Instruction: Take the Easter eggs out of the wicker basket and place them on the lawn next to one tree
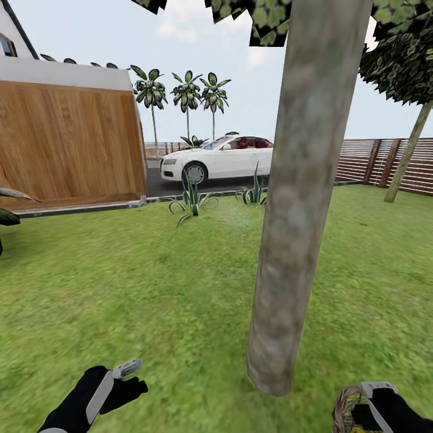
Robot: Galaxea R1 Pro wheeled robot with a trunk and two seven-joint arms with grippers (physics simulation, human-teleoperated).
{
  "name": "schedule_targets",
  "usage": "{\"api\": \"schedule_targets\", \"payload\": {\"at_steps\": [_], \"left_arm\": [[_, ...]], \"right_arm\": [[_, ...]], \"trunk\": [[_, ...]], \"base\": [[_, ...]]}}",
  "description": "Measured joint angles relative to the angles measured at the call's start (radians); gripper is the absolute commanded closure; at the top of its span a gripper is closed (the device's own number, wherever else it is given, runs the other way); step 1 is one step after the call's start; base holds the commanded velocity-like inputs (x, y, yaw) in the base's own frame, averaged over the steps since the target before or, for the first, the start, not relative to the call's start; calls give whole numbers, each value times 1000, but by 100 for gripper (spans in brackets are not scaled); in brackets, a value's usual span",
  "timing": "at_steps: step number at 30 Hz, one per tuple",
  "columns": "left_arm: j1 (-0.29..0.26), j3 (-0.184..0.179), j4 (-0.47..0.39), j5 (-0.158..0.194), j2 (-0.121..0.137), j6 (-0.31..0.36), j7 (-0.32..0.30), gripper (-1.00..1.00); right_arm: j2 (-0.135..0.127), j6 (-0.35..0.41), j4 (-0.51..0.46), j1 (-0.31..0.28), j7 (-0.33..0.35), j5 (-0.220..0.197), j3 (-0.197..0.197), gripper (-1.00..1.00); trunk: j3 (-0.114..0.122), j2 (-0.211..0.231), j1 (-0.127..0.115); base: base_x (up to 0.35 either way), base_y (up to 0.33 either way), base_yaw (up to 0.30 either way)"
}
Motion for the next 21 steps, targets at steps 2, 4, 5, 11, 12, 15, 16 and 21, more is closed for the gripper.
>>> {"api": "schedule_targets", "payload": {"at_steps": [2,4,5,11,12,15,16,21], "left_arm": [[0,0,1,-1,0,-1,0,-100],[0,0,1,-1,0,-1,0,-100],[0,0,1,-1,0,-1,0,-100],[0,0,2,-1,0,-1,1,-100],[0,0,3,-1,-1,-1,1,-100],[0,0,3,-1,0,-1,2,-100],[0,0,3,-1,0,-1,2,-100],[0,1,3,-1,-1,-1,1,-100]], "right_arm": [[-5,0,0,0,3,4,0,-100],[-18,0,0,0,4,5,0,-100],[-22,0,0,0,4,5,1,-100],[-29,0,0,0,5,5,5,-100],[-30,0,0,0,5,5,5,-100],[-29,0,0,0,5,6,6,-100],[-29,0,0,0,5,6,6,-100],[-29,0,0,0,5,6,7,-100]], "trunk": [[0,0,0],[0,0,0],[0,0,0],[0,0,0],[0,0,0],[0,0,0],[0,0,0],[-3,-7,4]], "base": [[0,0,0],[0,0,0],[0,0,0],[0,0,0],[0,0,0],[0,0,0],[0,0,0],[0,0,0]]}}
